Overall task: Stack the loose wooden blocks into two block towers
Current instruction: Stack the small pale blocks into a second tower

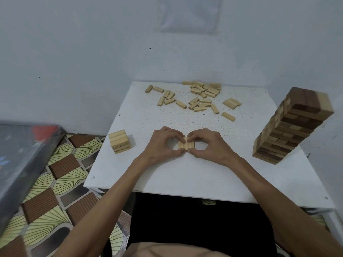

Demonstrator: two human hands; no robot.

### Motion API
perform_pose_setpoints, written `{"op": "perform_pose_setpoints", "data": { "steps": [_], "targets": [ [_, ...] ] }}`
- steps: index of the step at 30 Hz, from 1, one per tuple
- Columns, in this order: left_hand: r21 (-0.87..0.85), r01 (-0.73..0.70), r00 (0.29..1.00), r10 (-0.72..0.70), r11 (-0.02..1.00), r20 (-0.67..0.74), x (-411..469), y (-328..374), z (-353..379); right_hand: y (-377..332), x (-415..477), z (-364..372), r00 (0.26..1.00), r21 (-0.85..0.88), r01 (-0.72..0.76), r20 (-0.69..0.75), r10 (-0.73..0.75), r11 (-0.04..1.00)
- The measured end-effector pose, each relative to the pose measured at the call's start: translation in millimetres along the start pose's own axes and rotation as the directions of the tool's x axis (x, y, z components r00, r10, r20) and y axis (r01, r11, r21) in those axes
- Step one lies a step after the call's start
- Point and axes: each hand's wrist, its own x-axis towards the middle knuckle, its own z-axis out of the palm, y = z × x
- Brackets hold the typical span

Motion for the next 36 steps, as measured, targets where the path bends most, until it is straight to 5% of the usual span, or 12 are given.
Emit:
{"op": "perform_pose_setpoints", "data": {
  "steps": [16, 36],
  "targets": [
    [0.015, -0.066, 0.991, 0.067, 0.998, -0.117, -9, 5, -51, -28, 39, 3, 0.988, 0.088, 0.155, -0.013, -0.155, 0.984],
    [0.033, 0.211, 0.928, -0.189, 0.977, -0.321, -85, -33, -144, -98, 125, 85, 0.936, 0.18, 0.214, 0.244, -0.255, 0.96]
  ]
}}
